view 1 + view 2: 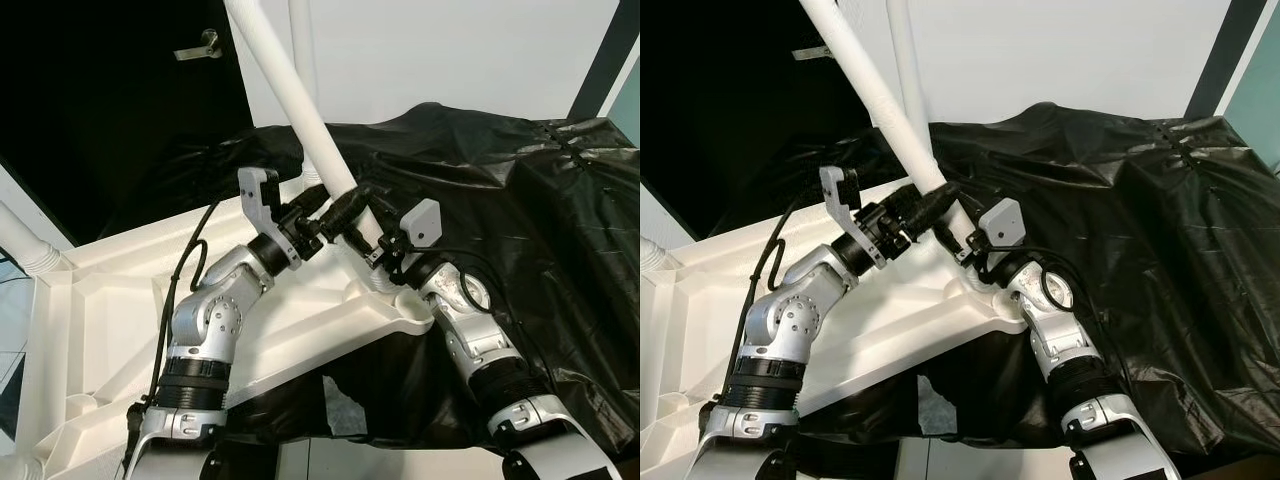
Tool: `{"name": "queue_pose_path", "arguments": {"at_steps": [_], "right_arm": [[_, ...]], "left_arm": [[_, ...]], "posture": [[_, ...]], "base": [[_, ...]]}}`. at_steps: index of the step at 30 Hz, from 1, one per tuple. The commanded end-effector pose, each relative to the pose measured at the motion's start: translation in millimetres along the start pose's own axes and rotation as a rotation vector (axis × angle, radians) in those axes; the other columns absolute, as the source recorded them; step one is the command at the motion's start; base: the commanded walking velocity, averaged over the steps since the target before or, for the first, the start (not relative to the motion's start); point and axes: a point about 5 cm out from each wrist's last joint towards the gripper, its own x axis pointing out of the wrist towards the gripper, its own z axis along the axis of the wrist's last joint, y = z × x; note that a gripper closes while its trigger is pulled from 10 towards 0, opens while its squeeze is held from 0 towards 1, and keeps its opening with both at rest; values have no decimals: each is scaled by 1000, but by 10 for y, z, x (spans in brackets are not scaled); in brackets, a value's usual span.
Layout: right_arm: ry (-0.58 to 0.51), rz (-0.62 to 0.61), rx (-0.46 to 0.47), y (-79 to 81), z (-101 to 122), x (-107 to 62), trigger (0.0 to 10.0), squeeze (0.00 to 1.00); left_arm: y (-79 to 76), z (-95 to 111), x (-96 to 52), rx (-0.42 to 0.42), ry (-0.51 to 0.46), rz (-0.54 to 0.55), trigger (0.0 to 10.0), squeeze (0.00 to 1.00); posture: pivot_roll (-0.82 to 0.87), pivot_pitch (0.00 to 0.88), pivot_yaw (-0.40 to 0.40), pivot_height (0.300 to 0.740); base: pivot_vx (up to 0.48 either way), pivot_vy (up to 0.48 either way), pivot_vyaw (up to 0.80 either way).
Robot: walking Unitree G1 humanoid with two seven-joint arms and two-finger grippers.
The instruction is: Building children table
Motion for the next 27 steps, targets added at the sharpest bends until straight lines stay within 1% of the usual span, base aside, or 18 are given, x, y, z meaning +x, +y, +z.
{"name": "queue_pose_path", "arguments": {"at_steps": [1, 2, 4, 5, 10, 11, 13, 14, 20, 23, 25, 27], "right_arm": [[-17, 29, 8, 43, 42, 26, 10000, 0], [-17, 40, 10, 64, 46, 26, 10000, 0], [-18, 47, 11, 76, 48, 26, 10000, 0], [-14, 59, 13, 98, 45, 16, 10000, 0], [-11, 65, 16, 111, 43, 6, 10000, 0], [-10, 67, 17, 118, 43, 1, 10000, 0], [-10, 67, 17, 118, 43, 1, 10000, 0], [-12, 69, 14, 125, 46, -3, 10000, 0], [-12, 76, 11, 148, 46, -12, 10000, 0], [-7, 76, 7, 144, 49, -12, 10000, 0], [16, 61, 38, 114, 38, 0, 10000, 0], [16, 61, 38, 114, 38, 0, 10000, 0]], "left_arm": [[-87, 76, 18, 10, -15, -222, 10000, 0], [-52, 116, 45, -6, -31, -190, 10000, 0], [-34, 141, 60, -19, -40, -173, 10000, 0], [-19, 200, 74, -46, -54, -163, 10000, 0], [-10, 236, 76, -68, -62, -162, 10000, 0], [-2, 245, 74, -79, -61, -161, 2745, 0], [-2, 245, 74, -79, -61, -161, 2745, 0], [-3, 258, 69, -75, -64, -165, 0, 0], [-12, 291, 61, -64, -70, -168, 0, 0], [-32, 314, 69, -32, -77, -167, 0, 0], [-88, 360, 91, 1, -89, -173, 0, 0], [-88, 360, 91, 1, -89, -173, 0, 0]], "posture": [[-35, 0, 57, 740], [-37, 0, 58, 740], [-37, 0, 58, 740], [-36, 0, 60, 740], [-36, 0, 61, 740], [-35, 0, 62, 740], [-35, 0, 62, 740], [-34, 0, 64, 740], [-32, 0, 65, 740], [-33, 0, 63, 740], [-31, 0, 63, 740], [-31, 0, 63, 740]], "base": [[0, 0, 0], [0, 0, 0], [0, 0, 0], [0, 0, 0], [0, 0, 0], [0, 0, 0], [0, 0, 0], [0, 0, 0], [0, 0, 0], [0, 0, 0], [0, 0, 0], [0, 0, 0]]}}
